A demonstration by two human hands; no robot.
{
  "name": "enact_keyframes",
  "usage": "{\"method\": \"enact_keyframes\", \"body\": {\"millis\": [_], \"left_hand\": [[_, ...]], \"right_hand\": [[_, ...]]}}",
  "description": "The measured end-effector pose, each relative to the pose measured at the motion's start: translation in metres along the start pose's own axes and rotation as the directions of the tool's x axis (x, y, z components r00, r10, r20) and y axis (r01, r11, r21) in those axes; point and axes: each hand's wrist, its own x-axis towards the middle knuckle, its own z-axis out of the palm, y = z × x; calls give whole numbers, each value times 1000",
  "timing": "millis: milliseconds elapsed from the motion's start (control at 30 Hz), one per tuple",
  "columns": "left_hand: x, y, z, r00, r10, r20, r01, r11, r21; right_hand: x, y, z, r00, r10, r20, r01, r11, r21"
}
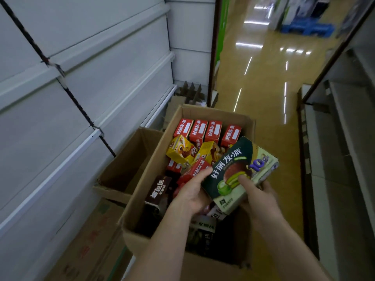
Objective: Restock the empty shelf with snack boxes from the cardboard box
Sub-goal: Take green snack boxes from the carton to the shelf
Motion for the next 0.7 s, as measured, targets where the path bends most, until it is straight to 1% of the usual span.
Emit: {"method": "enact_keyframes", "body": {"millis": [133, 233, 300, 400, 500, 633, 700], "left_hand": [[-10, 36, 22, 993, 73, 95, -88, 983, 162], [-19, 71, 48, 987, 125, 98, -147, 951, 272], [-24, 92, 66, 981, 166, 102, -190, 927, 322], [-31, 112, 102, 965, 224, 139, -259, 900, 350], [-36, 121, 148, 956, 222, 192, -279, 891, 359], [-35, 124, 220, 935, 240, 262, -333, 851, 406], [-35, 122, 259, 914, 249, 320, -375, 818, 437]], "right_hand": [[-7, -29, 9, 999, -21, 29, 17, 989, 148], [-7, -58, 0, 997, -69, 30, 59, 967, 248], [-7, -78, -13, 994, -107, 19, 98, 957, 273], [-12, -108, -36, 985, -171, 32, 162, 967, 195], [-20, -138, -61, 971, -234, 55, 229, 970, 81], [-37, -190, -102, 942, -331, 50, 333, 942, -35], [-47, -216, -127, 930, -366, 38, 367, 926, -85]]}}
